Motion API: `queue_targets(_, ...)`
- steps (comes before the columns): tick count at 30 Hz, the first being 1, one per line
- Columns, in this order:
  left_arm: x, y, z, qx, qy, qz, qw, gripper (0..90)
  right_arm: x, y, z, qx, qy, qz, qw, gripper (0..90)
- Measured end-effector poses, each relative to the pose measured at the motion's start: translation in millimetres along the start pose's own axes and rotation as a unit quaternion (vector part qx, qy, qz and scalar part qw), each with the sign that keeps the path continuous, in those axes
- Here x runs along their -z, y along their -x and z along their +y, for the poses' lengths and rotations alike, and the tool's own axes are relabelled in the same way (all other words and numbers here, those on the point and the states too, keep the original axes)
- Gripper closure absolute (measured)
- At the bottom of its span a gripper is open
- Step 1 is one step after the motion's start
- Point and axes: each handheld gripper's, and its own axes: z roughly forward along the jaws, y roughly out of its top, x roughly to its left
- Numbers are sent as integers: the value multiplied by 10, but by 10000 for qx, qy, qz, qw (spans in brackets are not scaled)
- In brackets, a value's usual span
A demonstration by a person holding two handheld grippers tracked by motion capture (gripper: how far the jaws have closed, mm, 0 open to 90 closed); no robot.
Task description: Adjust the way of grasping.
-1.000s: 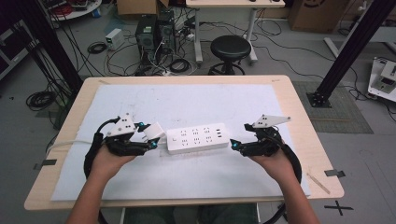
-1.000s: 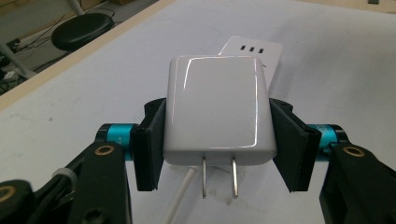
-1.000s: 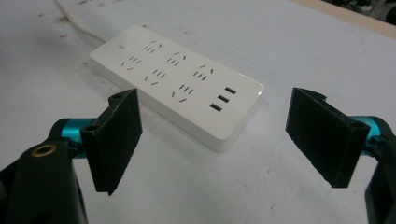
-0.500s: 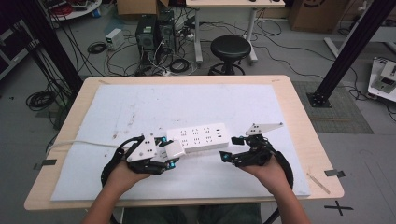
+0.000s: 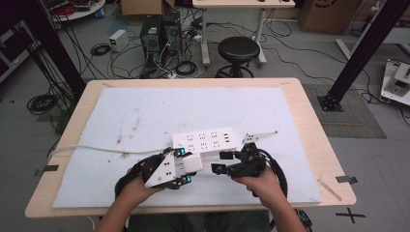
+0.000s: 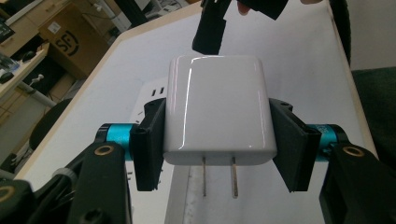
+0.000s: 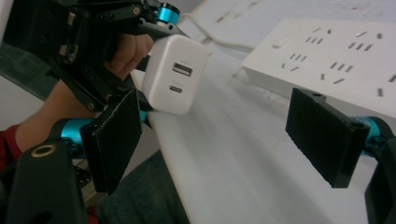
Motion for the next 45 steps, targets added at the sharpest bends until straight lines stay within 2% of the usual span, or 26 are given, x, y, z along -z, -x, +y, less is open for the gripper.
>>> queue_targets(4, -42, 25, 23, -327, 80, 40, 9994, 425, -77, 17, 24, -121, 43, 201, 9997, 187)
queue_targets(6, -60, 31, 34, -425, 74, 72, 9990, 425, -117, 31, 39, -182, 25, 313, 9993, 187)
queue_targets(11, -97, 34, 53, -536, 125, 125, 9984, 425, -230, 54, 65, -251, 36, 577, 9980, 195)
queue_targets(13, -109, 34, 71, -622, 144, 142, 9979, 425, -247, 59, 71, -320, 58, 672, 9972, 262)
queue_targets(16, -125, 41, 91, -662, 176, 165, 9975, 425, -268, 76, 81, -348, 84, 767, 9964, 283)
queue_targets(20, -140, 49, 106, -701, 201, 173, 9972, 425, -295, 88, 80, -415, 97, 906, 9950, 366)
queue_targets(22, -147, 50, 109, -704, 202, 195, 9971, 425, -303, 94, 80, -444, 71, 963, 9943, 412)
queue_targets(24, -151, 49, 109, -693, 217, 199, 9972, 425, -310, 94, 78, -452, 61, 974, 9942, 420)
queue_targets(25, -151, 44, 112, -733, 208, 223, 9968, 425, -320, 103, 74, -424, 38, 1030, 9938, 461)
queue_targets(29, -163, 36, 110, -740, 223, 194, 9968, 425, -328, 119, 58, -454, -25, 1137, 9925, 531)
queue_targets(31, -172, 37, 107, -748, 220, 176, 9968, 425, -330, 127, 55, -490, 28, 1208, 9915, 585)
queue_targets(35, -185, 40, 104, -811, 175, 198, 9964, 424, -333, 153, 58, -574, -29, 1289, 9900, 612)
queue_targets(38, -194, 35, 98, -768, 161, 171, 9968, 419, -335, 162, 61, -526, -49, 1288, 9903, 622)
queue_targets(40, -208, 28, 93, -638, 167, 156, 9977, 416, -334, 162, 65, -540, -39, 1289, 9902, 629)
queue_targets(42, -208, 23, 97, -560, 91, 205, 9982, 389, -325, 166, 66, -532, -35, 1237, 9909, 632)
queue_targets(43, -208, 19, 96, -419, 124, 218, 9988, 345, -319, 171, 67, -544, -74, 1214, 9911, 632)
queue_targets(45, -190, 9, 96, -397, 87, 207, 9990, 314, -298, 190, 63, -537, -96, 1144, 9919, 632)
